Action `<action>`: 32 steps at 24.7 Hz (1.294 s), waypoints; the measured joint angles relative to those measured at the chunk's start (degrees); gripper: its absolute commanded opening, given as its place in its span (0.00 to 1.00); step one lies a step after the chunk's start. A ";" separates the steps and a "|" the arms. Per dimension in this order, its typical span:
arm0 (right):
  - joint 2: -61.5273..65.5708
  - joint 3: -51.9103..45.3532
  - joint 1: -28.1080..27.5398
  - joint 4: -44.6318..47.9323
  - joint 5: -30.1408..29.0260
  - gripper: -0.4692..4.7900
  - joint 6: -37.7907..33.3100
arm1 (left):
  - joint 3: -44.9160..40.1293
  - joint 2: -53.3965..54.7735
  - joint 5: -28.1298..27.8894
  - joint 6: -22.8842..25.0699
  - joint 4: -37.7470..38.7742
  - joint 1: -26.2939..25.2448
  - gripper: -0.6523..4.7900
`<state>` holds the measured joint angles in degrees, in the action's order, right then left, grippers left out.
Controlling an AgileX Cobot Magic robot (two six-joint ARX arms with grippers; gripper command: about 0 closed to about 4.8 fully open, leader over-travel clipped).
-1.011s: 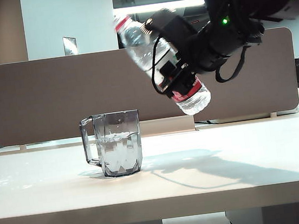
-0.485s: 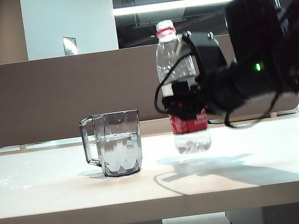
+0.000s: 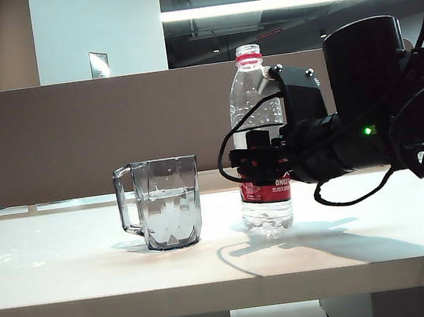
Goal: Pick up the mineral water bottle on the table and pour water into the mug until it's half full.
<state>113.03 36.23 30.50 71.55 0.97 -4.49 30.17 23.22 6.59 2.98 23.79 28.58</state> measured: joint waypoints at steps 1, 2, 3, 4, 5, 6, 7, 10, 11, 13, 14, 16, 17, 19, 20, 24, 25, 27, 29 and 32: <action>0.02 0.00 0.00 0.02 0.02 0.74 0.00 | 0.00 0.00 0.02 0.00 0.04 0.00 0.11; 0.07 0.02 0.00 0.11 0.02 0.78 0.00 | 0.02 -0.02 0.02 0.02 0.02 0.00 0.11; 0.11 0.02 0.00 0.13 0.02 0.82 -0.02 | 0.02 -0.02 0.02 0.00 0.00 0.00 0.11; 0.09 0.02 0.00 0.09 0.02 0.88 -0.07 | 0.02 -0.02 0.00 0.00 0.02 0.00 0.11; 0.11 0.02 0.02 -0.07 0.00 0.90 -0.07 | 0.02 -0.02 0.00 0.00 0.02 0.00 0.11; 0.11 0.02 0.02 -0.04 0.00 0.92 -0.07 | 0.02 -0.02 0.00 0.00 0.02 0.00 0.11; 0.11 0.02 0.02 -0.07 0.00 0.94 -0.09 | 0.02 -0.02 0.02 0.00 0.02 0.00 0.11; 0.11 -0.02 0.02 -0.07 0.00 1.00 -0.07 | 0.02 -0.02 0.02 0.00 0.02 0.00 0.11; 0.11 -0.11 0.02 -0.02 0.00 1.00 -0.07 | 0.02 -0.02 0.02 0.00 0.02 0.00 0.11; -0.07 -1.16 0.02 0.00 0.00 1.00 -0.07 | 0.02 -0.02 0.02 0.02 0.02 0.00 0.11; -0.96 -2.80 0.02 -0.33 0.02 1.00 -0.07 | 0.00 -0.02 0.00 0.00 0.02 0.00 0.11; -2.82 -4.98 0.02 -0.24 0.02 1.00 -0.07 | 0.02 -0.04 0.00 0.02 0.02 0.00 0.11; -4.20 -6.58 0.02 0.09 0.02 1.00 -0.04 | 0.00 -0.04 0.00 0.00 0.04 0.00 0.11; -8.26 -11.37 0.02 1.18 0.02 1.00 -0.04 | 0.02 -0.04 0.00 0.00 0.02 0.00 0.11; -10.43 -13.75 0.02 1.20 0.13 0.95 -0.04 | 0.02 -0.04 0.02 0.00 0.02 0.00 0.11; -19.15 -23.78 0.02 1.40 0.72 0.39 -0.04 | 0.02 -0.04 0.00 0.00 0.02 0.00 0.11; -20.65 -25.31 0.02 1.40 0.74 0.29 -0.04 | 0.02 -0.07 0.02 0.00 0.00 0.00 0.11; -25.22 -30.05 0.02 1.40 0.94 0.12 0.02 | 0.00 -0.07 0.02 0.00 0.02 0.00 0.11; -29.73 -34.25 0.02 1.44 0.94 0.08 -0.07 | 0.00 -0.04 0.00 0.00 0.04 0.00 0.11; -34.99 -35.89 0.00 -1.84 1.03 0.08 -0.02 | 0.00 0.02 0.04 0.00 0.04 0.07 0.11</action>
<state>78.04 0.34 30.50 69.71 2.00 -4.51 30.17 23.24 6.63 2.98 23.84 28.64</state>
